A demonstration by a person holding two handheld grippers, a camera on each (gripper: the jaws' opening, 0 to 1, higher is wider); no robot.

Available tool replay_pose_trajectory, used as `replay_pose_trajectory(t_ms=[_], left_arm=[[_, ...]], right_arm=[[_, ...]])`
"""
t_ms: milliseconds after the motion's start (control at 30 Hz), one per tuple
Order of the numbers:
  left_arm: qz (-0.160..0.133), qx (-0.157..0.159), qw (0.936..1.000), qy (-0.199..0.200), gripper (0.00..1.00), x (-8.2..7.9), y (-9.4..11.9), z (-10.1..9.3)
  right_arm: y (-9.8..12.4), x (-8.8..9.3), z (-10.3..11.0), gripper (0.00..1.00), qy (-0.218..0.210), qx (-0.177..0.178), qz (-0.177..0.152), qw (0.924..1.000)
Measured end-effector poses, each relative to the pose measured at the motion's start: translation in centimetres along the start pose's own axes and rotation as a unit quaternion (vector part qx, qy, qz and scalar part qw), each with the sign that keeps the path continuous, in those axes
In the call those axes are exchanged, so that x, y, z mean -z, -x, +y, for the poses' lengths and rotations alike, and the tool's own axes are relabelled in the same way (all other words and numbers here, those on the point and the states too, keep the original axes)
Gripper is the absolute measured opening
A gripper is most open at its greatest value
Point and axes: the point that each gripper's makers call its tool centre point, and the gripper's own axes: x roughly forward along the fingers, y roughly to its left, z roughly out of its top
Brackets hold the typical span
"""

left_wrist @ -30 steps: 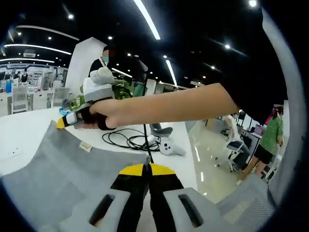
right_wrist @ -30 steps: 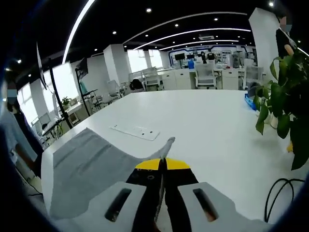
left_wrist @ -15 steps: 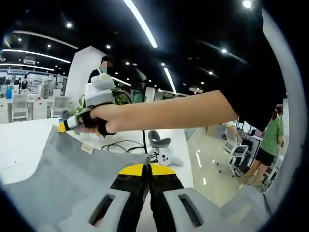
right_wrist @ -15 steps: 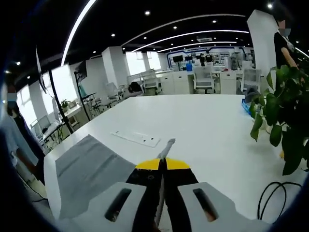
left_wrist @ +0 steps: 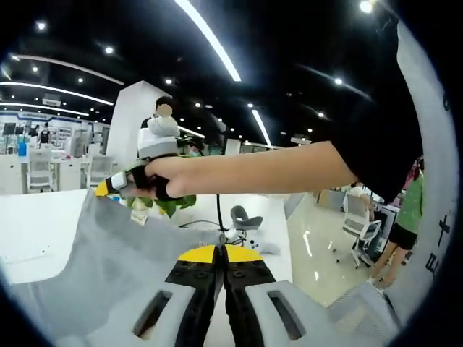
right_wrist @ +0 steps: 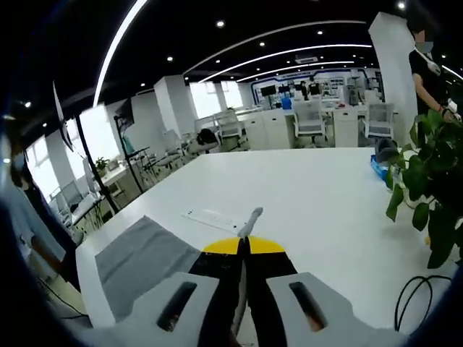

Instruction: Fold the towel on the table until its edges align and the towel forms a compact rectangular stack.

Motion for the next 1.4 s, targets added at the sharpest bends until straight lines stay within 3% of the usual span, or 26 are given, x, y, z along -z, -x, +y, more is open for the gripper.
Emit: replay_pose_trajectory(t_ms=[667, 1400], left_arm=[[-0.037, -0.06, 0.997, -0.032, 0.02, -4.1, 8.1, 2.3], [-0.058, -0.117, 0.9903, -0.046, 0.02, -5.6, 16.8, 5.3]], right_arm=[[-2.2, -5.6, 8.3, 0.0, 0.031, -0.033, -0.018, 0.9988], [-5.4, -8.5, 17.9, 0.0, 0.027, -0.081, -0.03, 0.9959]])
